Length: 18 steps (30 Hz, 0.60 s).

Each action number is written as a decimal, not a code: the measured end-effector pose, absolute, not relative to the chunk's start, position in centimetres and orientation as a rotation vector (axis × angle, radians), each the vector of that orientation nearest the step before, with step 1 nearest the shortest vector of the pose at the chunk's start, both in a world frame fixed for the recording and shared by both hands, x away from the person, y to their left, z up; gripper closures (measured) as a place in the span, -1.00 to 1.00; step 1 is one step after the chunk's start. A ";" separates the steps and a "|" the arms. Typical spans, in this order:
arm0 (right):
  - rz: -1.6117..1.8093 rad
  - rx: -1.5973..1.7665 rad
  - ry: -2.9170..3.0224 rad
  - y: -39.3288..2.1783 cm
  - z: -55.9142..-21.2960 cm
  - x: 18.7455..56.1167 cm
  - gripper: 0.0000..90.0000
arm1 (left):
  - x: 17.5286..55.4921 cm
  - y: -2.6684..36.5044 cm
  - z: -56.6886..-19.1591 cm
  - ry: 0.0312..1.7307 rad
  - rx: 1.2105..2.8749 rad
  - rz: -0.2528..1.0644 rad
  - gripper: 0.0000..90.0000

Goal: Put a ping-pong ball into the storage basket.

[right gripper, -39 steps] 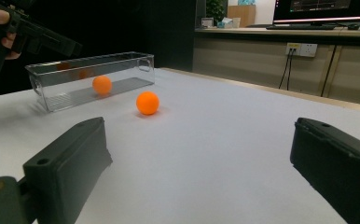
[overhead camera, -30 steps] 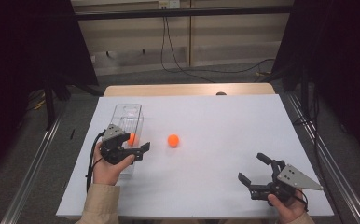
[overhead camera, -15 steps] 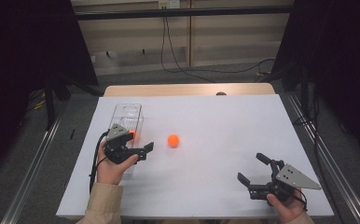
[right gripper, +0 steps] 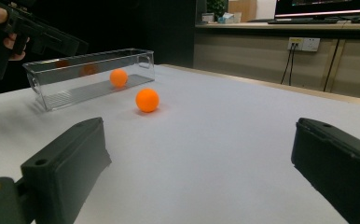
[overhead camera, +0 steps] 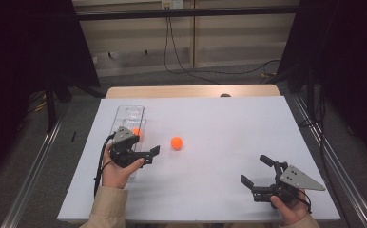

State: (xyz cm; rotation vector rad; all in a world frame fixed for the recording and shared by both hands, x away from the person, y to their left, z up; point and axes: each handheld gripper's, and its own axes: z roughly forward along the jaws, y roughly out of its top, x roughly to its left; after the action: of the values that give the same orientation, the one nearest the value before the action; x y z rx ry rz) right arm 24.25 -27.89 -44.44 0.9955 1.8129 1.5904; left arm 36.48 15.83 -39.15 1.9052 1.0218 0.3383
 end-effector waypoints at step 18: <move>1.590 0.999 1.804 -27.8 -44.3 24.6 -0.95 | 36.7 14.3 -39.5 0.991 1.920 0.331 -0.77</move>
State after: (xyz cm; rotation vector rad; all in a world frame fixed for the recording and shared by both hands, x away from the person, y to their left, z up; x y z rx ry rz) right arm 24.55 -27.82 -44.33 0.9986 1.8042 1.5902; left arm 36.66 14.25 -39.50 1.9204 0.9913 0.3308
